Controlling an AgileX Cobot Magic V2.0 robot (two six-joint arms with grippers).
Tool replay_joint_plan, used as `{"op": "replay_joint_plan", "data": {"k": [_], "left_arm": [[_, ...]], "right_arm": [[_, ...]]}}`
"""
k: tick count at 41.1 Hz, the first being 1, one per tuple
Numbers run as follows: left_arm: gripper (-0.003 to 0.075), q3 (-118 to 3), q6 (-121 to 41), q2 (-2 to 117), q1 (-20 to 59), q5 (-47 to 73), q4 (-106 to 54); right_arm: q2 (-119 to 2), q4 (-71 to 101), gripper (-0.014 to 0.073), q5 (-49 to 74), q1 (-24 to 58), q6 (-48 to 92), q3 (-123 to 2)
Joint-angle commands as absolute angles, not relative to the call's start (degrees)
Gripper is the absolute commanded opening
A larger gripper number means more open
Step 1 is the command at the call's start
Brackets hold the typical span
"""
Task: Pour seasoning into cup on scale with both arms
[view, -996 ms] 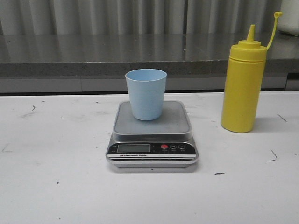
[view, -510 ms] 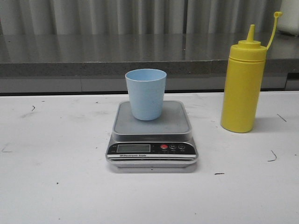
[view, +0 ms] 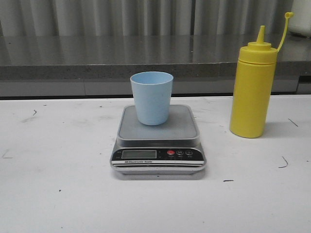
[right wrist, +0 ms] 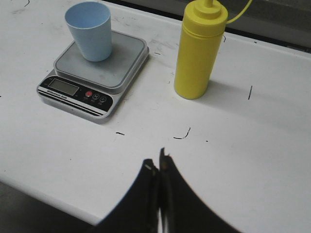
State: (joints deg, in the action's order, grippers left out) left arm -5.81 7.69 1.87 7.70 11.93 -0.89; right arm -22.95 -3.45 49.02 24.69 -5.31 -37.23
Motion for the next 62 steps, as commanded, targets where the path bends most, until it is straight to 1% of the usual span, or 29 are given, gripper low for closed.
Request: {"op": "replay_joint_plan", "data": {"k": [1, 4, 10, 24, 36, 62], "left_arm": [[-0.002, -4.5, 8.0, 0.2, 6.2, 5.2, -2.5], [-0.002, -2.5, 8.0, -1.3, 5.8, 3.4, -2.5], [-0.002, 1.8, 8.0, -1.3, 5.8, -3.9, -2.5], [-0.002, 1.7, 8.0, -1.3, 5.8, -4.2, 0.3], [-0.002, 1.7, 8.0, -1.3, 2.7, -4.2, 0.3], [-0.002, 1.7, 8.0, -1.3, 2.7, -4.2, 0.3]], "right_arm": [[-23.4, -3.9, -0.0069, 45.3, 24.8, -4.6, -39.1], [-23.4, -3.9, -0.0069, 45.3, 24.8, -4.6, -39.1], [-23.4, -3.9, -0.0069, 45.3, 24.8, -4.6, -39.1], [-23.4, -3.9, -0.0069, 45.5, 24.8, -4.6, -39.1], [-23.4, -3.9, -0.0069, 45.8, 24.8, -4.6, -39.1], [-23.4, -3.9, -0.0069, 45.8, 24.8, -4.6, -39.1]]}}
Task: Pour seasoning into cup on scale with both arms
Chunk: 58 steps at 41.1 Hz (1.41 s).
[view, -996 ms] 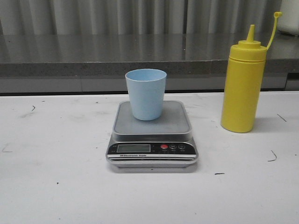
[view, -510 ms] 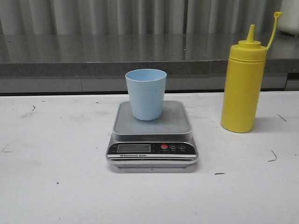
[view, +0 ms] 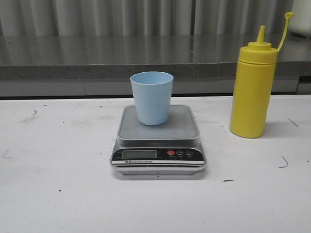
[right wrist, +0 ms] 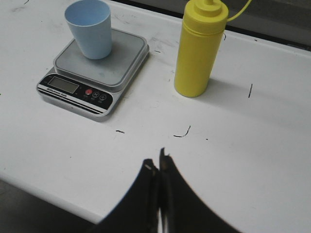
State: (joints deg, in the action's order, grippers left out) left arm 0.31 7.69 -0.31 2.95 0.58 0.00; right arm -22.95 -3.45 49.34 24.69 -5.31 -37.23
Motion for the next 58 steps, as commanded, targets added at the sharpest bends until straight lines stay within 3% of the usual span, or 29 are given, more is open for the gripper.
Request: {"op": "replay_joint_plan", "data": {"k": [1, 17, 29, 40, 50, 58], "left_arm": [[-0.002, 1.7, 8.0, -1.3, 2.7, -4.2, 0.3], [-0.002, 1.7, 8.0, -1.2, 2.7, -4.2, 0.3], [-0.002, 1.7, 8.0, -1.2, 2.7, -4.2, 0.3], [-0.002, 1.7, 8.0, -1.2, 2.7, -4.2, 0.3], [-0.002, 1.7, 8.0, -1.2, 2.7, -4.2, 0.3], [-0.002, 1.7, 8.0, -1.2, 2.7, -4.2, 0.3]], "right_arm": [[-23.4, -3.9, -0.0069, 45.8, 24.8, -4.6, -39.1], [-21.1, -3.9, -0.0067, 46.0, 22.8, -4.6, -37.7], [-9.6, 7.4, -0.0065, 31.6, 9.9, 17.5, -24.1], [-0.1, 9.0, -0.0068, 13.6, 1.9, 17.5, -9.8], [1.5, 12.7, -0.0068, -2.6, 0.9, 17.5, 1.3], [1.5, 13.1, -0.0068, -1.7, 1.3, 17.5, 1.2]]}}
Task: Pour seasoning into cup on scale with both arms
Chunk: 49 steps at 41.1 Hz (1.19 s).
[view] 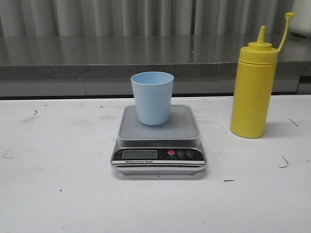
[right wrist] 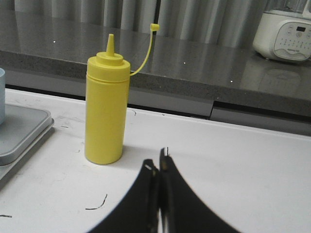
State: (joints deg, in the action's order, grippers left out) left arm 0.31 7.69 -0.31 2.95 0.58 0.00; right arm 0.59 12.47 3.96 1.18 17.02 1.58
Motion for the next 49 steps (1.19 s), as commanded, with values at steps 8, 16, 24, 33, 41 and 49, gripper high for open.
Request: {"op": "replay_joint_plan", "data": {"k": [8, 16, 24, 33, 41, 49], "left_arm": [[-0.002, 1.7, 8.0, -1.2, 2.7, -4.2, 0.3], [-0.002, 1.7, 8.0, -1.2, 2.7, -4.2, 0.3], [-0.002, 1.7, 8.0, -1.2, 2.7, -4.2, 0.3], [-0.002, 1.7, 8.0, -1.2, 2.7, -4.2, 0.3], [-0.002, 1.7, 8.0, -1.2, 2.7, -4.2, 0.3], [-0.002, 1.7, 8.0, -1.2, 2.7, -4.2, 0.3]], "right_arm": [[1.5, 13.1, -0.0068, -1.5, 1.5, 17.5, 1.2], [1.5, 13.1, -0.0068, -1.5, 1.5, 17.5, 1.2], [1.6, 4.7, -0.0068, -5.0, 2.2, 4.9, 1.2], [1.6, -1.9, -0.0068, -4.6, 2.1, -3.4, 1.2], [1.6, -1.6, -0.0067, -3.9, 2.1, -3.4, 1.2], [1.6, 0.0, -0.0067, -3.3, 2.1, -4.6, 1.2]]}}
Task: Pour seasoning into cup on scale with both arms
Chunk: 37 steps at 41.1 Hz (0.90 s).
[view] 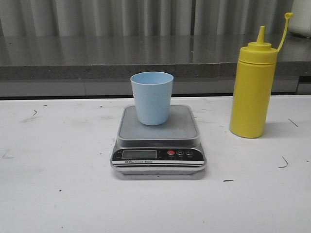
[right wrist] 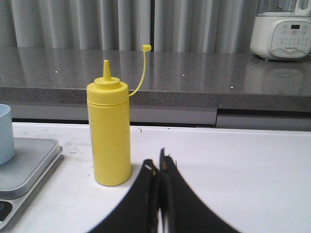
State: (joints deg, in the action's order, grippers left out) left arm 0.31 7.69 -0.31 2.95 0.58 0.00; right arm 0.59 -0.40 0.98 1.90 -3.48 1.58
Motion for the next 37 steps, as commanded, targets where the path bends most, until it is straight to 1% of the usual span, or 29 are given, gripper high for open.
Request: {"op": "replay_joint_plan", "data": {"k": [1, 37], "left_arm": [[-0.002, 1.7, 8.0, -1.2, 2.7, -4.2, 0.3], [-0.002, 1.7, 8.0, -1.2, 2.7, -4.2, 0.3]], "right_arm": [[1.6, 0.0, -0.0067, -3.3, 2.1, -5.2, 1.2], [1.5, 0.0, -0.0067, -3.2, 2.1, -5.9, 1.2]]}}
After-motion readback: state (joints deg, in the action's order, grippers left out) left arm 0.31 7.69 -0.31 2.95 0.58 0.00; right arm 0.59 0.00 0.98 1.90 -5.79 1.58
